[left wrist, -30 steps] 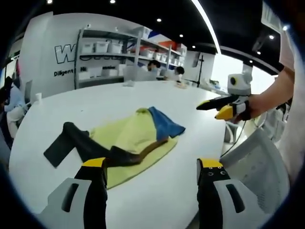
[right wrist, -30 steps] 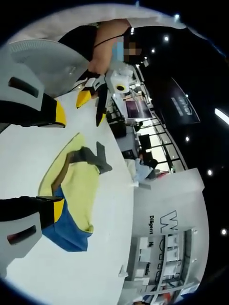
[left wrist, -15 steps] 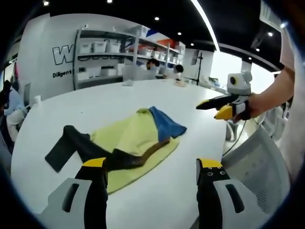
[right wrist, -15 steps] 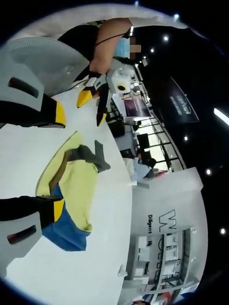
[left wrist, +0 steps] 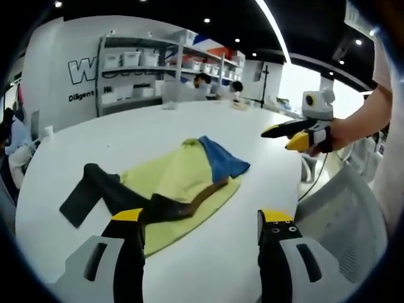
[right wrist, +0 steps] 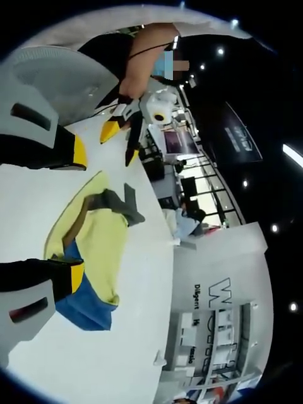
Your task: Fold the garment on the visible template until the final outline fits inside the template.
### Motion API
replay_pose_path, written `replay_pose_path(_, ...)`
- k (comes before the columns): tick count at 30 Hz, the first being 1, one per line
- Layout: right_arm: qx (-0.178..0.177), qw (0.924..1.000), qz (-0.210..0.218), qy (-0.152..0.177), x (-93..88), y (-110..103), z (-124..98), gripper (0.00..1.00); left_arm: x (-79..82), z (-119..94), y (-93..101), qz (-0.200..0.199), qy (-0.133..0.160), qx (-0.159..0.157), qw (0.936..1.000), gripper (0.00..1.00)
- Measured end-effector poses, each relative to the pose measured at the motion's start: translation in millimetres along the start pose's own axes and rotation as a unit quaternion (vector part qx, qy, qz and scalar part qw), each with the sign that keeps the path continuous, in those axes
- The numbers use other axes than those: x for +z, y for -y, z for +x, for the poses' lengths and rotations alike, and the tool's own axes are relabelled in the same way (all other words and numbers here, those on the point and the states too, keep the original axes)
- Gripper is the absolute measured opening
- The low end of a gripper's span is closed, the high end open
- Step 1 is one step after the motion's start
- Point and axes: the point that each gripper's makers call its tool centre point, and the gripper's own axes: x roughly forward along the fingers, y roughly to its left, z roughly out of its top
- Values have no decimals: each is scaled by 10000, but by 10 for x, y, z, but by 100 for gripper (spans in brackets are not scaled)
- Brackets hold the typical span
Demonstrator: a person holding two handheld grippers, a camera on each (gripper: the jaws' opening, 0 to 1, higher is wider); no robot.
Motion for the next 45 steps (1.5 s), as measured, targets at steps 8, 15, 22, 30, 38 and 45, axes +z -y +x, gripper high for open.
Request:
replay_pose_path(8, 16, 10000, -9, -68, -20, 4, 0, 56, 16, 19, -30, 13, 44, 3, 10000, 69)
replay_pose_path(15, 48, 9999, -50, -92, 10, -13, 50, 56, 26, 17, -83, -21, 109, 28, 9999, 68)
replay_pose_path(22, 100, 9999, -77, -83, 46, -37, 123, 56, 65, 18, -122, -4, 154, 37, 9999, 67)
replay_pose_path(30, 122, 9998, -111, -98, 66, -18, 193, 55, 77, 41, -175, 73, 124, 11, 9999, 66)
replay_pose_path(38, 139, 9997, -136, -136, 48, 39, 242, 54, 77, 88, -216, 187, 49, -31, 9998, 65)
replay_pose_path(45, 134, 9996, -165, -167, 48, 102, 293, 53, 89, 143, -267, 257, 7, -58, 9997, 64)
